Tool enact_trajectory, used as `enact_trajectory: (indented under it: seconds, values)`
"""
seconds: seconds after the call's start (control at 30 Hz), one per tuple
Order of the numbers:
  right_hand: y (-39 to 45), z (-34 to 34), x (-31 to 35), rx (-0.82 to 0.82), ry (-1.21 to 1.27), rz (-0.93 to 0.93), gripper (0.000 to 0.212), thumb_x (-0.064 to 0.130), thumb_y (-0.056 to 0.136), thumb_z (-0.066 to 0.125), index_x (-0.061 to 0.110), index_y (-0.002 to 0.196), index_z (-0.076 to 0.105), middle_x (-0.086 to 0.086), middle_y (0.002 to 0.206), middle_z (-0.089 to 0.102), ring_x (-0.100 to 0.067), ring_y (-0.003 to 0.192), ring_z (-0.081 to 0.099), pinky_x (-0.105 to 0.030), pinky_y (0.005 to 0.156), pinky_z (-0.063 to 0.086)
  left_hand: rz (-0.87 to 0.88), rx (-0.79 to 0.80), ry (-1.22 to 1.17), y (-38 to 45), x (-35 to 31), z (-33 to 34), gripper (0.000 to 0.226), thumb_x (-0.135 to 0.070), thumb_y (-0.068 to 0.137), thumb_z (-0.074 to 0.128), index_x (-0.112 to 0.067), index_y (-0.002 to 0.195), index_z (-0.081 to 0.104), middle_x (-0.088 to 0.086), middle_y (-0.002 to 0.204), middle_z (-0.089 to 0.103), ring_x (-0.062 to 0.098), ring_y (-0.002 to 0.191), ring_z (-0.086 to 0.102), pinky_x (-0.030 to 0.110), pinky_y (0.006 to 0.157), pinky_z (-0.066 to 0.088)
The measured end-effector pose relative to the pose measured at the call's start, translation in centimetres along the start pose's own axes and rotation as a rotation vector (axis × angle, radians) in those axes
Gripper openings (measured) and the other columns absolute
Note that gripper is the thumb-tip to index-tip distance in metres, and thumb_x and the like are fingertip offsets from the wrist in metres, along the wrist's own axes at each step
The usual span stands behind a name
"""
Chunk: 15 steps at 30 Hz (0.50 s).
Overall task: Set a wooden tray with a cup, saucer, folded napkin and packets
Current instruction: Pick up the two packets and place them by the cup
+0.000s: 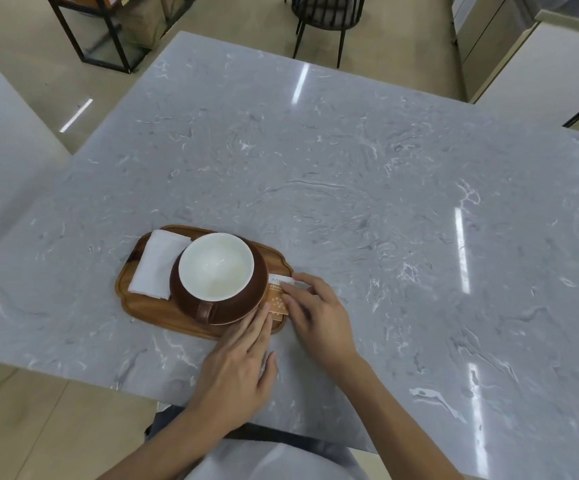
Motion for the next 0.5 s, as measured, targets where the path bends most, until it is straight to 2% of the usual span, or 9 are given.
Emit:
enact_trajectory:
  seconds: [0.17, 0.27, 0.37, 0.5]
  values:
    - [0.0, -0.1, -0.6, -0.015, 0.124, 0.007, 0.024, 0.027, 0.1, 0.064, 0.025, 0.122, 0.074, 0.006, 0.132, 0.061, -0.008, 0.092, 0.068, -0.029, 0.076, 0.059, 0.01, -0.029, -0.149, 0.1, -0.3, -1.2, 0.055, -0.034, 0.095, 0.049, -0.01, 0.145, 0.053, 0.003, 0.154, 0.048, 0.016, 0.139, 0.05, 0.032, 0.109, 0.047]
    - [-0.1, -1.0, -0.7, -0.048, 0.172, 0.034, 0.021, 0.027, 0.1, 0.064, 0.026, 0.12, 0.073, 0.007, 0.128, 0.062, -0.004, 0.097, 0.067, -0.03, 0.073, 0.06, 0.062, -0.07, -0.188, -0.1, -0.9, -2.9, 0.049, -0.031, 0.095, 0.052, -0.013, 0.14, 0.059, 0.001, 0.147, 0.057, 0.013, 0.131, 0.057, 0.024, 0.102, 0.05]
    - [0.2, -2.5, -0.3, -0.069, 0.151, 0.039, 0.021, 0.024, 0.101, 0.063, 0.024, 0.119, 0.073, 0.007, 0.127, 0.064, -0.008, 0.102, 0.066, -0.033, 0.071, 0.06, 0.1, -0.106, -0.232, 0.4, -1.4, -5.0, 0.043, -0.029, 0.096, 0.054, -0.014, 0.135, 0.064, 0.0, 0.136, 0.065, 0.011, 0.123, 0.063, 0.026, 0.098, 0.055]
    - [1.6, -5.0, 1.6, -0.116, 0.022, -0.016, 0.025, 0.031, 0.1, 0.064, 0.022, 0.122, 0.071, 0.007, 0.128, 0.067, -0.011, 0.118, 0.062, -0.035, 0.086, 0.059, 0.199, -0.204, -0.24, 2.4, -2.0, -9.2, 0.039, -0.022, 0.096, 0.056, -0.014, 0.133, 0.066, -0.001, 0.133, 0.067, 0.011, 0.124, 0.059, 0.026, 0.101, 0.052]
Point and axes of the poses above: each hand's wrist, its own y-axis towards the middle knuckle, its own z-axis out of the palm, x = y × z, the point moved 4 cm from there along y, towards the middle knuckle
